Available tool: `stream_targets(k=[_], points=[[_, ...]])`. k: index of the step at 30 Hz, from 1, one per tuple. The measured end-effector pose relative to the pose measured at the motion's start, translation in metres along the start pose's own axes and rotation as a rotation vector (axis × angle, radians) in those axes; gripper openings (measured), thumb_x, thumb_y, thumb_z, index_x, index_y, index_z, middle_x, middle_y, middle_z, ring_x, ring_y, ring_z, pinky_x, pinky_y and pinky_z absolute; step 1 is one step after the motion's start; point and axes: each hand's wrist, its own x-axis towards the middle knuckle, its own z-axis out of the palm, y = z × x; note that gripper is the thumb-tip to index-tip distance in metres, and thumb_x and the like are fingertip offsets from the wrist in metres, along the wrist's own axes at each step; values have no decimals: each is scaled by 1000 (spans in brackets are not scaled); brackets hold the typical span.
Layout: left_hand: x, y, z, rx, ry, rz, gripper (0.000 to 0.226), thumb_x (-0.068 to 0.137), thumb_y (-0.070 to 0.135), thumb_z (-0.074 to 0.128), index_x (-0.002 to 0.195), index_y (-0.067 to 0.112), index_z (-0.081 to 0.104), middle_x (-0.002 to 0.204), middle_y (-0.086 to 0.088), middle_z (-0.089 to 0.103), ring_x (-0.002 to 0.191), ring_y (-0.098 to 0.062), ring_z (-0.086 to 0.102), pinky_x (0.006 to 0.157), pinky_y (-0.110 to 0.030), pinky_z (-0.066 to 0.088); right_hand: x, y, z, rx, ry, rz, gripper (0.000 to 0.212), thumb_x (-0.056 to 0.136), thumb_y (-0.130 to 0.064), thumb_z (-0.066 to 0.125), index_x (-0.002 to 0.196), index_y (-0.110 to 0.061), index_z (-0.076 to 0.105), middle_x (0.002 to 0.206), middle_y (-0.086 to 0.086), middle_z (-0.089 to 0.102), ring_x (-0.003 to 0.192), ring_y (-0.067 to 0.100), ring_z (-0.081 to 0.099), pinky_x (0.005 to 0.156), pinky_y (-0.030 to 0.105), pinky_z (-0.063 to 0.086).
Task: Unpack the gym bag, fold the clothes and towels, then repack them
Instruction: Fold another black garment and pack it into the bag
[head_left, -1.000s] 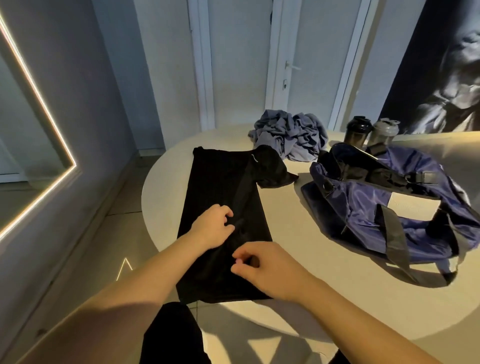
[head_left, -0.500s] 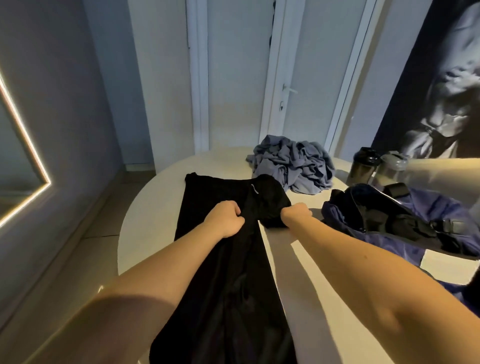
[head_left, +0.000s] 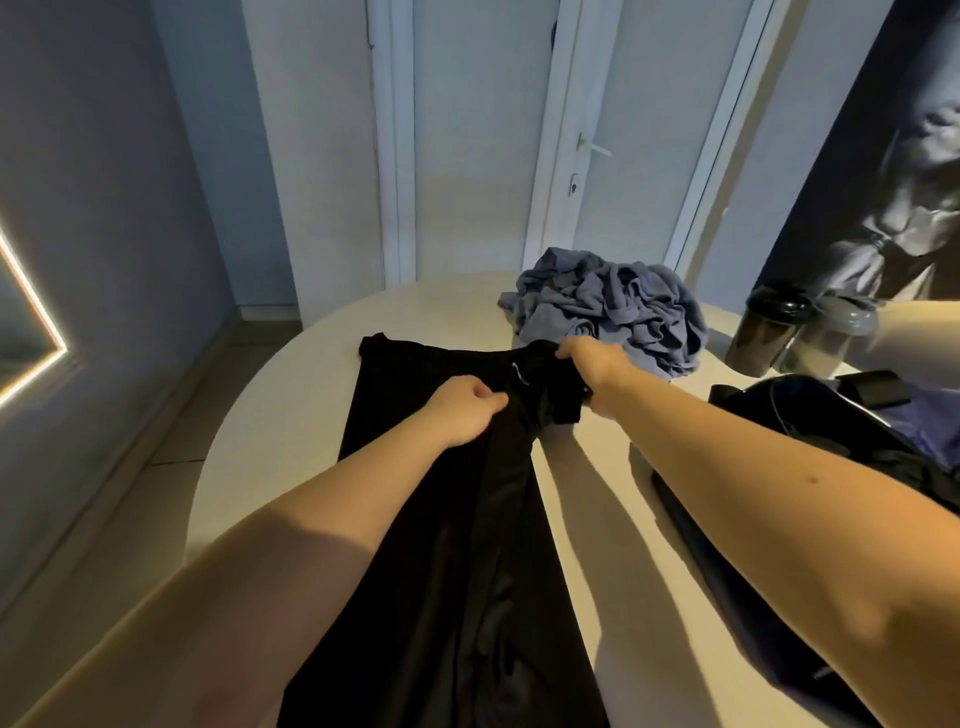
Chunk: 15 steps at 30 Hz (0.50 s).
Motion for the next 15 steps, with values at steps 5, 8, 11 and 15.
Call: stream_targets(k=[5,8,11,15], points=[[22,5,-37,-560,150,-117,51,103,46,50,121,0,62,110,-9,69,94,-24,69,67,-32,56,-11,-41,51,-35,-151,-156,41,82,-24,71,118,-7,61,120,23,63,111,40,62,96,53,54],[27,2,-57,-809,128,-177,62,99,60,49,128,6,57,118,-10,65,105,-26,67,84,-39,60,-15,-52,82,-153,-228,-246,30,84,-24,71,110,-9,66,104,14,70,97,34,68,78,39,58],[37,-14,-72,-871,123,-228,71,89,74,52,117,9,57,112,-7,68,105,-27,68,95,-47,57,-11,-47,105,-167,-432,-185,35,89,-32,71,114,-8,69,106,9,74,101,28,70,91,44,59],[44,-35,-81,-684,186,-269,74,76,69,70,120,10,65,107,-9,74,94,-28,73,89,-41,59,12,-28,117,26,-380,-183,13,98,-11,62,108,-4,67,114,16,70,106,29,65,89,42,59]])
